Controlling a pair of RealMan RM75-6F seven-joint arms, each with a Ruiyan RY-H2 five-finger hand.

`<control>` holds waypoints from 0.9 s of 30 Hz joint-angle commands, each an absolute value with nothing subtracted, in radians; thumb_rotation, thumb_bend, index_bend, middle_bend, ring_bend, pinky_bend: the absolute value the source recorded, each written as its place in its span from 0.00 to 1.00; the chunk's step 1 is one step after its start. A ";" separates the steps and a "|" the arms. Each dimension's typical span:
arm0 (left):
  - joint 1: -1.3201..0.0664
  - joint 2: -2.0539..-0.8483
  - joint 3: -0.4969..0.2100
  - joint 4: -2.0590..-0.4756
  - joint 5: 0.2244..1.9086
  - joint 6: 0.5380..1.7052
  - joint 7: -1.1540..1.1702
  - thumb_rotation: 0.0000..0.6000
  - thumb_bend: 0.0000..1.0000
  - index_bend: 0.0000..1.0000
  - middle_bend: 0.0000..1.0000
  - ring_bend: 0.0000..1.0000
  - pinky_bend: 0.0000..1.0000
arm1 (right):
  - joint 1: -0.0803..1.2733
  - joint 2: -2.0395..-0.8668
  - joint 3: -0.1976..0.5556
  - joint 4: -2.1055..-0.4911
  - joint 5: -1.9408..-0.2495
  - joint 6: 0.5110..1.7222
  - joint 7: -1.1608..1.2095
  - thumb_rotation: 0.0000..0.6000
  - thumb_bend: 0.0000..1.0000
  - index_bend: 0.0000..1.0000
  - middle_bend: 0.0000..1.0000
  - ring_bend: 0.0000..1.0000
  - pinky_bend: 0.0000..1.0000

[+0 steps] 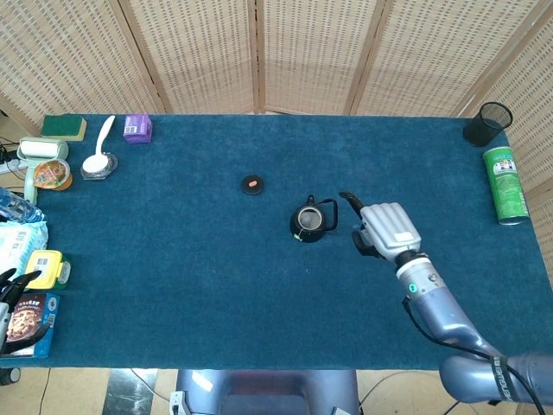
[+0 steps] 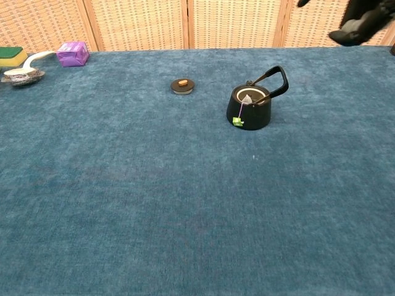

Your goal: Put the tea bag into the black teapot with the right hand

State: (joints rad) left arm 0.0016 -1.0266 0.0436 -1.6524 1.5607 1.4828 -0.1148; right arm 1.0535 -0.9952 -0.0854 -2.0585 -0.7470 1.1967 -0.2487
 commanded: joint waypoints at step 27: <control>0.034 -1.071 0.060 -1.697 1.590 1.541 -0.054 1.00 0.27 0.12 0.19 0.04 0.11 | 0.407 -1.139 -0.188 -1.961 -1.192 1.668 -0.191 1.00 0.48 0.09 0.37 0.43 0.55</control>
